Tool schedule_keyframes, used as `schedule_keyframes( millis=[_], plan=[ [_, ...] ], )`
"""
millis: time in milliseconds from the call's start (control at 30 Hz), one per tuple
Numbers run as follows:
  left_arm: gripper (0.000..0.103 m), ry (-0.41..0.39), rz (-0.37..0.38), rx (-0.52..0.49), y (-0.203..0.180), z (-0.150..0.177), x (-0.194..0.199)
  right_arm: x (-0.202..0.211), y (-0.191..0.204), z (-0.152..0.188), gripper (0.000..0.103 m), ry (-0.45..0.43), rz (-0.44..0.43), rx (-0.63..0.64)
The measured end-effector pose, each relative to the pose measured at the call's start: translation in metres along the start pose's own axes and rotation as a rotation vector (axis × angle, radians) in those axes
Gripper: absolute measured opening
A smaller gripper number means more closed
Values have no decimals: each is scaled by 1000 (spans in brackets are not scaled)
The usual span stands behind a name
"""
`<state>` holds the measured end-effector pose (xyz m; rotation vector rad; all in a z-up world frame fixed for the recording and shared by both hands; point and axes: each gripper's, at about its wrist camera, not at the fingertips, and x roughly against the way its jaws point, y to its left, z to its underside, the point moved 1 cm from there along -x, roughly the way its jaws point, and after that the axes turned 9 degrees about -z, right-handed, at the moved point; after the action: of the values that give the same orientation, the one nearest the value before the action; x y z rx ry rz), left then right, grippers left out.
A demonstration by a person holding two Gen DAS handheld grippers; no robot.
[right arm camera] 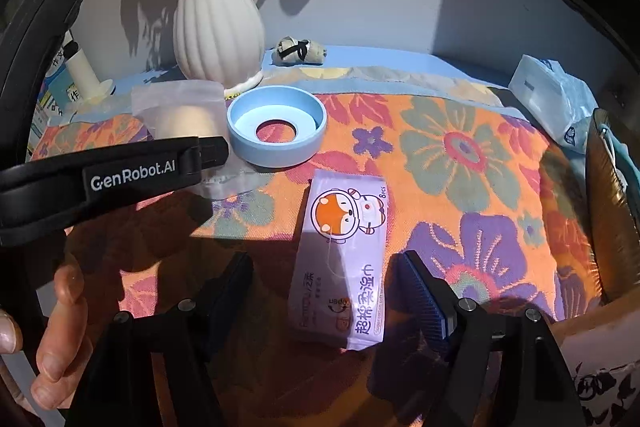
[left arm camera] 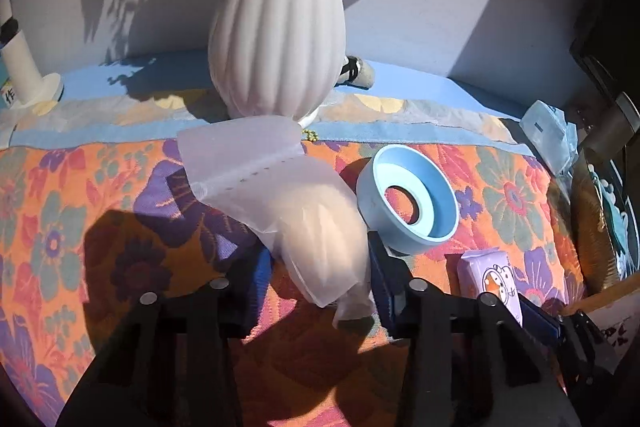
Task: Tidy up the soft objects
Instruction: 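Grasp the clear zip bag with the left gripper while the right grasps the pink wipe pack, then lift the zip bag and wipe pack and carry them to the glass bowl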
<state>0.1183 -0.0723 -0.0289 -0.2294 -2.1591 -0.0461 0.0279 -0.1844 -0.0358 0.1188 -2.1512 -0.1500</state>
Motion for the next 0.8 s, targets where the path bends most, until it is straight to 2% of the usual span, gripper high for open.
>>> schedule_keyframes(
  millis=[33, 133, 500, 667, 800],
  plan=[
    [39, -7, -3, -4, -1, 1, 2, 2, 0, 1, 50, -5, -3, 0],
    [38, -27, 5, -4, 5, 9, 16, 6, -4, 2, 42, -18, -36, -14],
    [38, -67, 20, 31, 34, 72, 77, 37, 19, 39, 40, -17, -153, -28],
    [38, -82, 45, 39, 33, 97, 101, 53, 24, 68, 40, -5, -177, -41],
    [38, -97, 77, 5, 16, 113, 121, 74, 18, 88, 40, 3, -178, -82]
  ],
)
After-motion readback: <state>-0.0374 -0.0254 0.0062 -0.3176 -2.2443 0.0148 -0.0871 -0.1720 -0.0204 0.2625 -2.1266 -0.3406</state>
